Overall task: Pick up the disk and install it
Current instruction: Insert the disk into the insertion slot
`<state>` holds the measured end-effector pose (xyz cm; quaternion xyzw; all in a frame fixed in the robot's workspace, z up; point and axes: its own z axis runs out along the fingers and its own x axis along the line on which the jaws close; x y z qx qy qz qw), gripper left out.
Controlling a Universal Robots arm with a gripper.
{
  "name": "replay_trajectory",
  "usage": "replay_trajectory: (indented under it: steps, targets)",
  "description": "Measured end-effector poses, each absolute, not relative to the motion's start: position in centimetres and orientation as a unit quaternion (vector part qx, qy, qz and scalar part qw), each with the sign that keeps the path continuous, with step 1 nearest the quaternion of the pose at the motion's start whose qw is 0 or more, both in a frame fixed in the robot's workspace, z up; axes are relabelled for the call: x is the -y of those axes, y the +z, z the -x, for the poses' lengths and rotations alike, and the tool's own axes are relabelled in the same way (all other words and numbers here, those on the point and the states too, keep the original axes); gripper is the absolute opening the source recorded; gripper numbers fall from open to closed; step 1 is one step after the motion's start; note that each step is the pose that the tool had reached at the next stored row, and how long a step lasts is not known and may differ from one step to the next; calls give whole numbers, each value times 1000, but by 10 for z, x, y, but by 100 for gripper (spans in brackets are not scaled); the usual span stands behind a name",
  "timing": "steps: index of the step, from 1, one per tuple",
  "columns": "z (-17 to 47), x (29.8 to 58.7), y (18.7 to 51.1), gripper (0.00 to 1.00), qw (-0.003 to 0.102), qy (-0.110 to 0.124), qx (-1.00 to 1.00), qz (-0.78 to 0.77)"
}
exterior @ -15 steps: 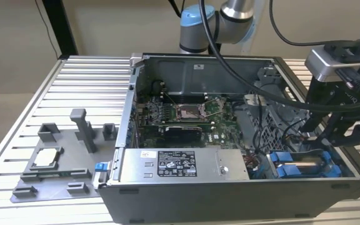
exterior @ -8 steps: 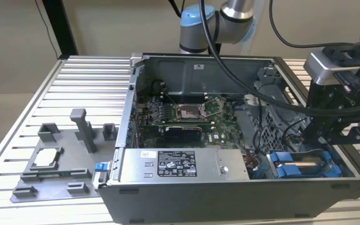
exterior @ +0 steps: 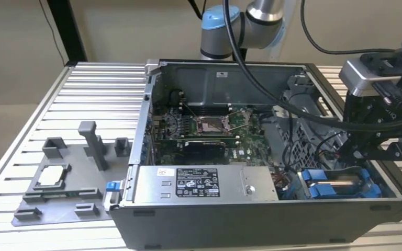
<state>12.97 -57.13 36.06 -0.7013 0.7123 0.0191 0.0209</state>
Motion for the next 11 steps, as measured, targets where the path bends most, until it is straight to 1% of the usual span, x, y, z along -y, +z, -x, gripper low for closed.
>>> replay_trajectory:
  steps: [7, 9, 11]
  targets:
    - [-131, 571, 362, 0, 19, 20, -712, 701]
    - [-133, 571, 362, 0, 15, 18, -712, 701]
    - [-134, 571, 361, 0, 9, 12, -713, 701]
